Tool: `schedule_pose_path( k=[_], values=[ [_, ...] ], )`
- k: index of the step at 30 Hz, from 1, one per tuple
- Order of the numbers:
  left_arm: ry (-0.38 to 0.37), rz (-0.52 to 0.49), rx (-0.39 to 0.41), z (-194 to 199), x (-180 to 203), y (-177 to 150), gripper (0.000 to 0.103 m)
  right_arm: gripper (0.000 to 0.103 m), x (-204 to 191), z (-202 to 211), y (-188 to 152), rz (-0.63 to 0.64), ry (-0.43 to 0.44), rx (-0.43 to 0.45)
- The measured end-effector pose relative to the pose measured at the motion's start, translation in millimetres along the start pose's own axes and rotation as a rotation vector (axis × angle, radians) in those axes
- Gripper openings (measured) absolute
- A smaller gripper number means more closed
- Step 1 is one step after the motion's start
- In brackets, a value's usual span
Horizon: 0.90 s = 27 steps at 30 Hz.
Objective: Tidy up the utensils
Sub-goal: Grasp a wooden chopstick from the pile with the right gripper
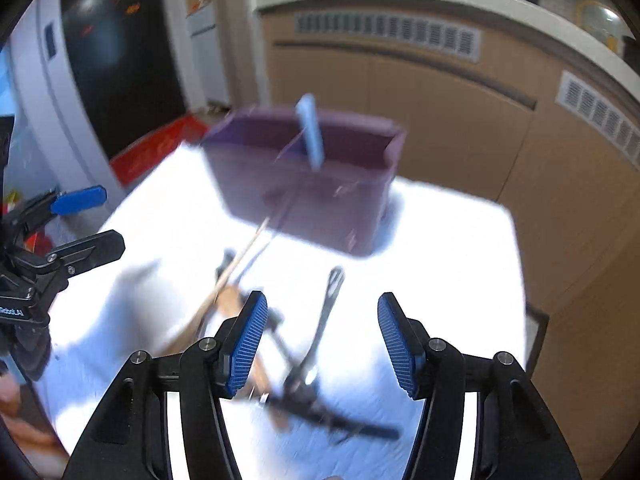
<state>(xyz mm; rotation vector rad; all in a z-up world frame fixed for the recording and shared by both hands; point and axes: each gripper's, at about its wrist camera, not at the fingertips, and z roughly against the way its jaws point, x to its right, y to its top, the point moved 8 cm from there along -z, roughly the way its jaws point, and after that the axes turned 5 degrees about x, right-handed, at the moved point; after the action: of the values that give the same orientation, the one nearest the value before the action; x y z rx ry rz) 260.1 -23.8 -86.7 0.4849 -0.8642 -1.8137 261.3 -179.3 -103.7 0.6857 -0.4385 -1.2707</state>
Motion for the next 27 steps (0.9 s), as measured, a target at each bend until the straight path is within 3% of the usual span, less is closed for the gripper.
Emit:
schedule_pose_path(
  k=[8,13,18,23,27],
  values=[
    [-0.069,-0.015,-0.114,17,15,-61,0.093,0.058,-41,-10,-33,0.037,0.086,-0.074],
    [-0.118,-0.036,-0.142,18,31,-76,0.081,0.058,-60,-15,-37,0.052,0.107,-0.09],
    [-0.071,0.043,-0.122,20,14,-73,0.082,0.056,-68,-37,-13,0.018,0.101,-0.07],
    [0.004,0.105,-0.108,27,-17,-76,0.082,0.046,-63,-75,20,-0.095,0.097,-0.065],
    [0.041,0.159,-0.121,28,-43,-85,0.083,0.045,-56,-105,28,-0.175,0.092,-0.096]
  ],
)
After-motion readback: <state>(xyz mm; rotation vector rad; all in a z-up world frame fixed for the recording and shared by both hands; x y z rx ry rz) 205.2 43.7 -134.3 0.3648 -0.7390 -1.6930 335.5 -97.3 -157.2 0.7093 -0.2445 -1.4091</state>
